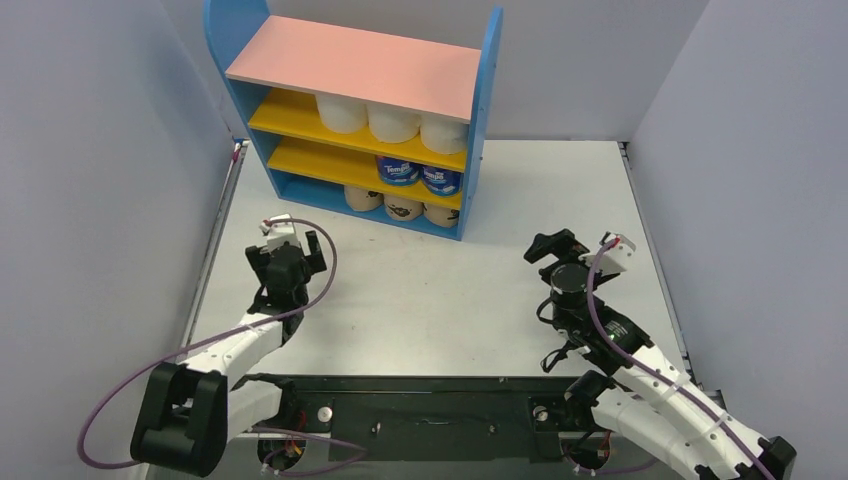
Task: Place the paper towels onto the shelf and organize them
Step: Reset both arms
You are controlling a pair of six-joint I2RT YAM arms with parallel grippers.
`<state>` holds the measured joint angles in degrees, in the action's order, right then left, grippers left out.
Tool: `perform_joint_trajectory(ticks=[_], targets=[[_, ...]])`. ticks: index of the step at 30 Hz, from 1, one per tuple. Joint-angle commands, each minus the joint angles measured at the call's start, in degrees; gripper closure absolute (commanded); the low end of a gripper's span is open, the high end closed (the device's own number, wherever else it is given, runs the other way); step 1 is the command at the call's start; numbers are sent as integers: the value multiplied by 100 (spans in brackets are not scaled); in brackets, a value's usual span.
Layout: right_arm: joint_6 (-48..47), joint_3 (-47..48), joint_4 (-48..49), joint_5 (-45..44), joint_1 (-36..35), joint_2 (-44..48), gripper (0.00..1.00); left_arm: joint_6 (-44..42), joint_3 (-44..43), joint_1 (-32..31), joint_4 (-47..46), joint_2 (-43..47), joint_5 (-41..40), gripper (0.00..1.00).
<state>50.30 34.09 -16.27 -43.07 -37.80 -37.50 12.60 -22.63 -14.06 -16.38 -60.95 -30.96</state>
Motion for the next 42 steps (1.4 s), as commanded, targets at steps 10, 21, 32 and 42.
perform_joint_trajectory(ticks=[10, 21, 32, 42], targets=[[-941, -1328, 2605, -666, 341, 191, 12, -726, 671, 567, -3643, -1572, 616, 4], [-2480, -1497, 4101, -134, 1710, -90, 12, -650, 773, 897, -4518, -2280, 1350, 4], [-3638, -1457, 4247, 1082, 3797, -944, 12, -645, 812, 960, -4640, -2291, 1438, 4], [-4032, -2726, 7651, 3010, 4122, -2750, 12, -652, 813, 952, -4641, -2296, 1436, 4]])
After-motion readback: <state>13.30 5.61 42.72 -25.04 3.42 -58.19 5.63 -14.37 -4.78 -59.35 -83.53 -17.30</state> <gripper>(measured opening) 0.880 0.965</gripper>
